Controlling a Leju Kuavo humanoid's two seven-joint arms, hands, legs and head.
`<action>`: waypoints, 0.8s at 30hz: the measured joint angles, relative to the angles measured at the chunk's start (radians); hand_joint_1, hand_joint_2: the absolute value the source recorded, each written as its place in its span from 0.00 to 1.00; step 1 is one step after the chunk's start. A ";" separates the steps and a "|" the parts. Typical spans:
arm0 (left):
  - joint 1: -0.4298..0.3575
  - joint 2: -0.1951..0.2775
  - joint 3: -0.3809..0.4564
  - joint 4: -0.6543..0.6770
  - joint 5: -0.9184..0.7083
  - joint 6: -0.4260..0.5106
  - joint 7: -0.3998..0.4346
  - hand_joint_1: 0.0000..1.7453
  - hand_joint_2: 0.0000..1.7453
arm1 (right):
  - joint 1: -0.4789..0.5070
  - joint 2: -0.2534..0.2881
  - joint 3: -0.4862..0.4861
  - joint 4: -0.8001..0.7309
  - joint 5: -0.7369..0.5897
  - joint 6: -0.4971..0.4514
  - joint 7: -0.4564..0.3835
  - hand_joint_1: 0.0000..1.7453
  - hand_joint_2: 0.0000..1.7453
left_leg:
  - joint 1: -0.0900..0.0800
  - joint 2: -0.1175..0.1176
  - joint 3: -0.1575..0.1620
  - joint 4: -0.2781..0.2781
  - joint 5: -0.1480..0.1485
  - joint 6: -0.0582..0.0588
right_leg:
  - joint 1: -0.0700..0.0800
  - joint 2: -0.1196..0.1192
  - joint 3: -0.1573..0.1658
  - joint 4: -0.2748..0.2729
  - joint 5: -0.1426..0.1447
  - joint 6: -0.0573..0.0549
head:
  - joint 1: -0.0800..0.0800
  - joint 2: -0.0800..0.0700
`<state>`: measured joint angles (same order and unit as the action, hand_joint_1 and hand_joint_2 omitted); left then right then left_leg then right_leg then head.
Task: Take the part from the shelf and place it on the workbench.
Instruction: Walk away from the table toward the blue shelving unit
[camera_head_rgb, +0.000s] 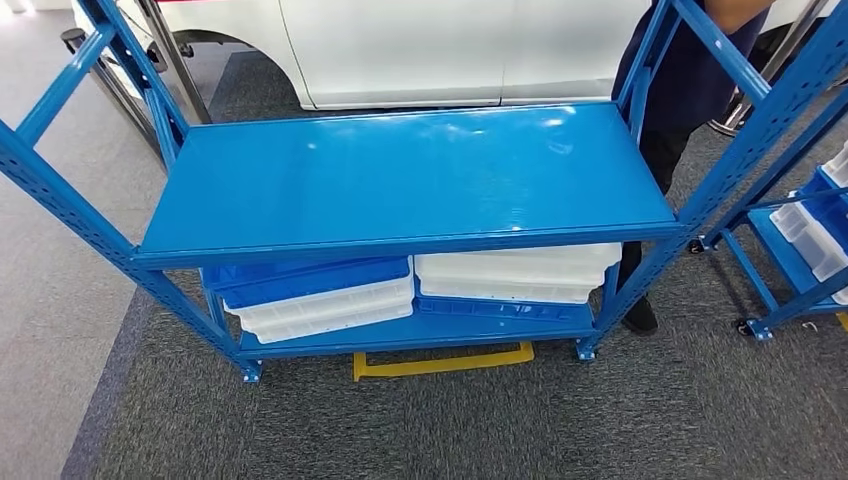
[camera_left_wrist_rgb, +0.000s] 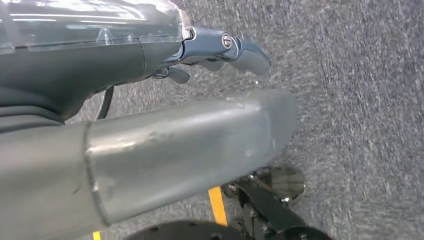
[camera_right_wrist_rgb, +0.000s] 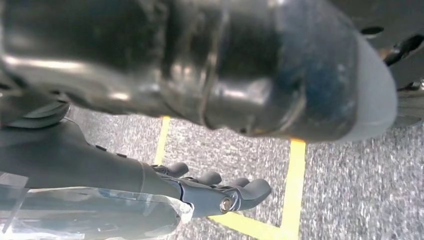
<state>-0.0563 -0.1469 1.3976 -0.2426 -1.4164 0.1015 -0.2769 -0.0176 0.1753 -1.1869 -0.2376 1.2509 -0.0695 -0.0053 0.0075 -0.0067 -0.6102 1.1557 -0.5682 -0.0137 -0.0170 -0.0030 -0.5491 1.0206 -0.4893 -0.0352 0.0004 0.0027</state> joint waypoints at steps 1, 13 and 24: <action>0.000 0.000 0.000 0.000 0.000 0.000 0.001 0.00 0.00 | 0.000 0.000 -0.001 0.000 0.001 0.000 -0.001 0.00 0.00 | 0.002 0.000 -0.031 0.064 -0.028 -0.004 | 0.000 -0.001 0.000 0.000 -0.001 -0.001 | 0.000 0.000; 0.003 -0.001 0.000 0.000 0.001 0.017 0.021 0.00 0.25 | -0.002 0.000 -0.007 0.000 0.015 -0.008 0.004 0.00 1.00 | 0.004 0.002 0.067 -0.155 0.096 0.032 | 0.004 0.000 0.005 0.030 -0.037 0.040 | 0.001 0.000; 0.003 -0.001 0.006 -0.002 0.005 0.021 0.030 0.00 1.00 | -0.003 -0.003 -0.042 0.000 0.008 -0.058 0.027 0.00 0.00 | -0.005 -0.002 0.066 -0.126 0.071 0.038 | -0.018 0.007 -0.007 0.024 -0.011 0.069 | -0.001 0.000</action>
<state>-0.0532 -0.1480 1.4033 -0.2449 -1.4117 0.1221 -0.2470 -0.0202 0.1724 -1.2292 -0.2380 1.2592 -0.1276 0.0215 0.0029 -0.0085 -0.5442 1.0292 -0.4970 0.0242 -0.0352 0.0042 -0.5563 1.0446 -0.5007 0.0341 -0.0003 0.0027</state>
